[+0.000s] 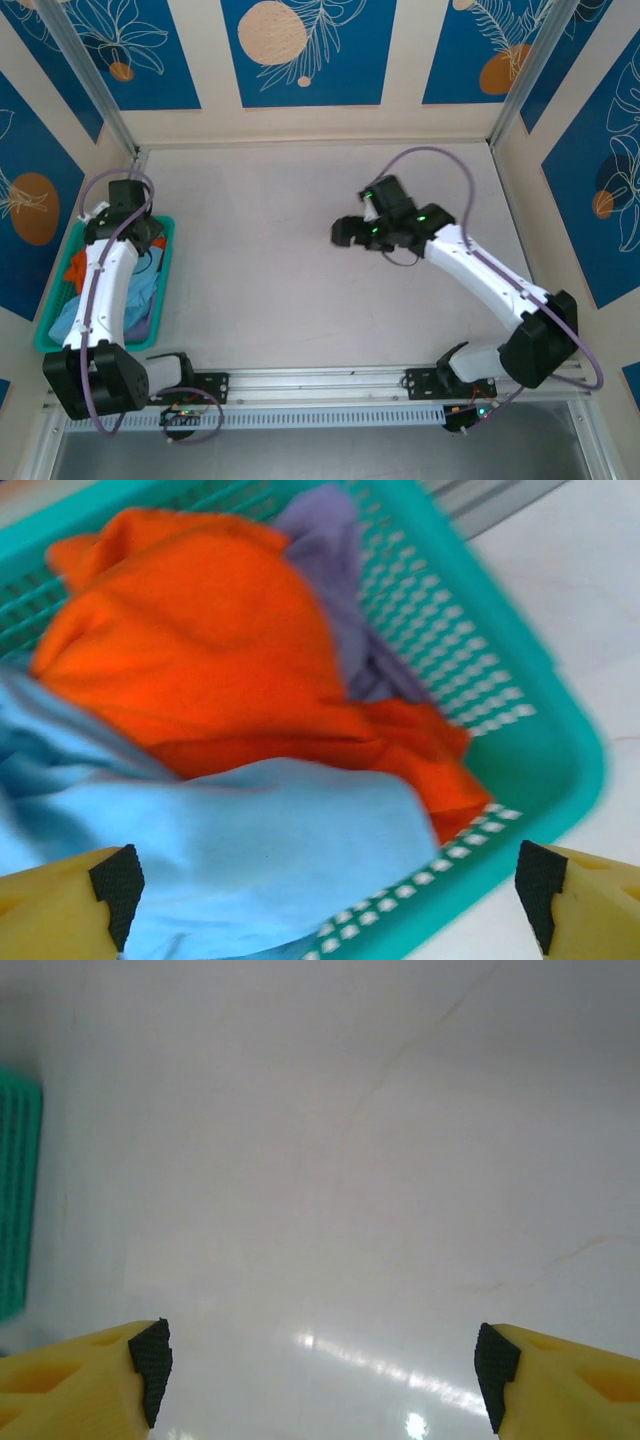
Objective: Fold and stack the t-shirts
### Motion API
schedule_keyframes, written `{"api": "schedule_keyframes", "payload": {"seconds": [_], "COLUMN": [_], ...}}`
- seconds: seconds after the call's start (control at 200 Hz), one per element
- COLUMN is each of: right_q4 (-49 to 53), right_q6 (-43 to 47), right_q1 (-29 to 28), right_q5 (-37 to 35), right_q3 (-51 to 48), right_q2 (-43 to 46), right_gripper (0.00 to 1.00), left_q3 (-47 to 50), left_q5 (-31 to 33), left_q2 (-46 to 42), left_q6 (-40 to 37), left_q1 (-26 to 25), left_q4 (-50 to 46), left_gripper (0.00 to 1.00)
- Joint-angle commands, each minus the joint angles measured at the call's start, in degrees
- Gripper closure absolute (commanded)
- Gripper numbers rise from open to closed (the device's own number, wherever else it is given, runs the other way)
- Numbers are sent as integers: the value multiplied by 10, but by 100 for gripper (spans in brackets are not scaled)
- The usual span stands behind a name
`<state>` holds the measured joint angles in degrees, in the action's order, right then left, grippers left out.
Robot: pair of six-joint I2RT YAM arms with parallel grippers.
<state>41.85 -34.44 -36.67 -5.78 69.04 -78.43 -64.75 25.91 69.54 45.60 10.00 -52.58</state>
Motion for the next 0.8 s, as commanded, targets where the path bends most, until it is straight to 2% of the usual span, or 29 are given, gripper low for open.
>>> {"api": "schedule_keyframes", "payload": {"seconds": [0.0,0.125,0.23,0.4,0.595,0.715,0.745,0.795], "right_q4": [67,53,58,47,45,41,40,41], "right_q6": [31,26,37,36,31,29,28,27], "right_q1": [-50,-60,-60,-59,-59,-58,-58,-58], "right_q5": [-2,28,16,15,14,13,13,13], "right_q3": [4,-8,-4,-11,-7,-7,-7,-5], "right_q2": [-1,1,4,3,-8,-9,-9,-10], "right_gripper": [18,18,18,18,18,18,18,19], "left_q3": [20,39,29,43,36,35,31,17], "left_q5": [-70,-153,-163,-176,-185,-182,-178,-167], "left_q2": [9,32,64,65,87,80,79,74], "left_q6": [-1,6,2,7,11,6,3,1], "left_q1": [45,81,82,84,83,83,84,83], "left_q4": [-42,-19,-35,-9,-5,-1,-5,-17], "left_gripper": [5,10,19,24,52,88,99,100]}}
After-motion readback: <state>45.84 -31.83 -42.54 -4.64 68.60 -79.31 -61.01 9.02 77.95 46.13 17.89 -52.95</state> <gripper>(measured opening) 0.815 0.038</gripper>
